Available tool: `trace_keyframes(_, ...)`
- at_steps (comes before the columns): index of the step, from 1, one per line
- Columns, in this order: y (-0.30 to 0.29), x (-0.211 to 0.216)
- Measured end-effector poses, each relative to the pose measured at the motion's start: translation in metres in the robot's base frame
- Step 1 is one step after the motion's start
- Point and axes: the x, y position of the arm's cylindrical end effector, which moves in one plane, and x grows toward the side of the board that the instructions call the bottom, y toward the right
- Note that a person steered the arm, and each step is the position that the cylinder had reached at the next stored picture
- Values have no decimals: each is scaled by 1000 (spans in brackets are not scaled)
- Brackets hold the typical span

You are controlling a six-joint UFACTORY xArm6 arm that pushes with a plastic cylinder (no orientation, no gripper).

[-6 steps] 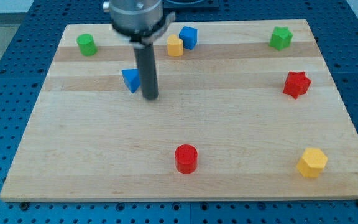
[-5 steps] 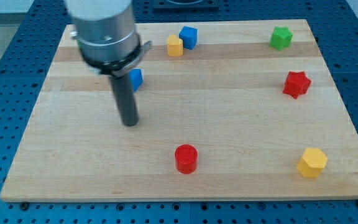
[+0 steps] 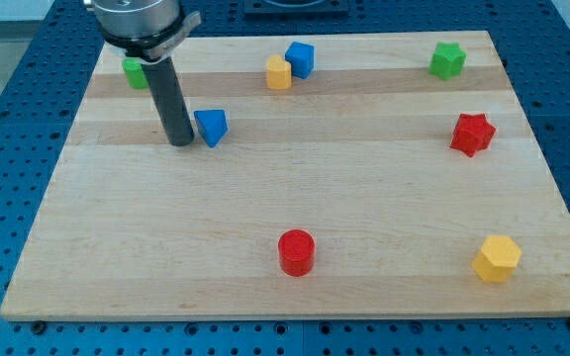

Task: Move the blue triangle closer to the yellow heart

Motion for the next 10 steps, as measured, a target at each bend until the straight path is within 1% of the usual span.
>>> trace_keyframes(1, 24, -51)
trace_keyframes(2, 41, -86)
trace_keyframes(3, 43, -93)
trace_keyframes(4, 20, -70)
trace_keyframes(5, -23, -34)
trace_keyframes(6, -22, 36)
trace_keyframes(7, 30, 14)
trace_keyframes(8, 36, -15)
trace_keyframes(9, 36, -21)
trace_keyframes(10, 49, -36)
